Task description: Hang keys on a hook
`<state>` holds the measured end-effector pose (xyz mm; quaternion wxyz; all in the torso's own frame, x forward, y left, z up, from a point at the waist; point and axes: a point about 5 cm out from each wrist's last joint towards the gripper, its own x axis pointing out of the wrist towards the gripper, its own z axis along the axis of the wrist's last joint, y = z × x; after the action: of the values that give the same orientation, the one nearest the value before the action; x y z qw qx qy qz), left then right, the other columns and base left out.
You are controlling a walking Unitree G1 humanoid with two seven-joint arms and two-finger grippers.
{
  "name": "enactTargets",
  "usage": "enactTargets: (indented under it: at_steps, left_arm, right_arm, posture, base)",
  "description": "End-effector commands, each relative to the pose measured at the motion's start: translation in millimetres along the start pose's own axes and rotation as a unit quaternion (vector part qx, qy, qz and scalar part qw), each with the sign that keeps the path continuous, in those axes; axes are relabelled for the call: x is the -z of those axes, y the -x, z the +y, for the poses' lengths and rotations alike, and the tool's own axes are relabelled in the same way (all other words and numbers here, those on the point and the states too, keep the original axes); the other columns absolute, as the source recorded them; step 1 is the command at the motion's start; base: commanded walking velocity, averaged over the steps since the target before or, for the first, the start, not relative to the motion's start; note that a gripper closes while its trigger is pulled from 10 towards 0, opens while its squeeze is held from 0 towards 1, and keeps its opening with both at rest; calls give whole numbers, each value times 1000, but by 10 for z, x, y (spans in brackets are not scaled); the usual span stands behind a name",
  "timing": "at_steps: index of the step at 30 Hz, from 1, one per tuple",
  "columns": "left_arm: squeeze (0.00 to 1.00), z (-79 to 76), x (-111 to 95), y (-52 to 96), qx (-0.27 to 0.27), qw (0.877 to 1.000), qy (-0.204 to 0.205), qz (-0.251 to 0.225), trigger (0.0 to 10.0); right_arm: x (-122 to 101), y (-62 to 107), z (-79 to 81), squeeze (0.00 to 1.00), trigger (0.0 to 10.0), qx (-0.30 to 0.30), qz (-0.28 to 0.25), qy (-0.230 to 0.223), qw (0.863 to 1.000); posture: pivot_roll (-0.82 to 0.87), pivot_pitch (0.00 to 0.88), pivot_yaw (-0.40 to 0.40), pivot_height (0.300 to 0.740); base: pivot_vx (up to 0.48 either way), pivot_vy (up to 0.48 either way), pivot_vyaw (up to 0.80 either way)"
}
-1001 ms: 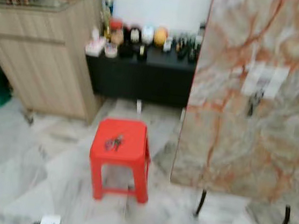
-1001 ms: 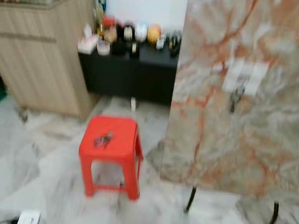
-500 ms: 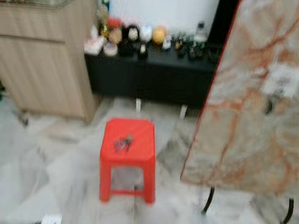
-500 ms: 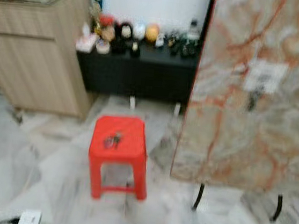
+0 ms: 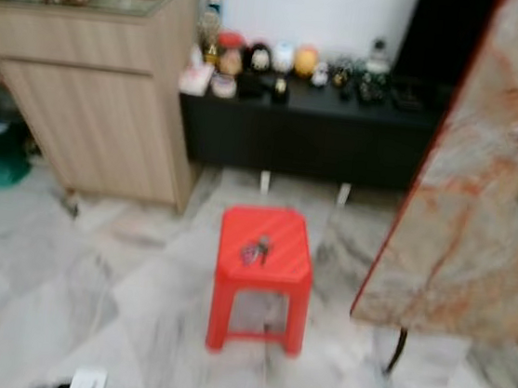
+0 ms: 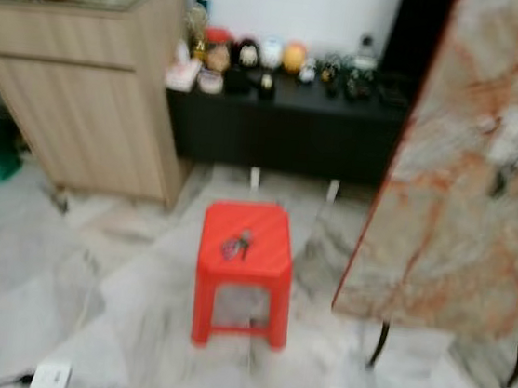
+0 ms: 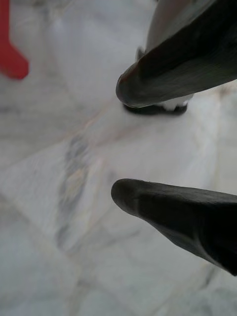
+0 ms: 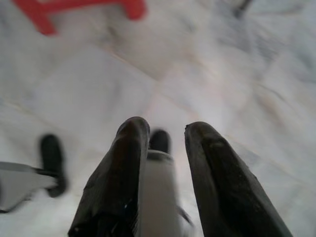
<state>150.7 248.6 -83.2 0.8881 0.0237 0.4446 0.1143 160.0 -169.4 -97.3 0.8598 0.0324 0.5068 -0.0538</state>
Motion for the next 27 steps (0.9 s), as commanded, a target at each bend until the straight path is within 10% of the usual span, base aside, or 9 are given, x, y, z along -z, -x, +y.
enactTargets:
  at_steps: [1, 27]
  left_arm:
    - [0, -27, -40, -14, 3, 1000, 1, -1, 10000]
    - [0, 207, -162, -30, -35, 999, -9, -3, 10000]
  right_arm:
    - [8, 3, -78, 0, 10000, 10, 4, -2, 1000]
    - [-115, -16, 119, 0, 10000, -28, -3, 41, 999]
  posture:
    - [31, 0, 15, 740]
    - [140, 0, -41, 740]
  base:
    - [0, 337, 0]
    - [0, 225, 0]
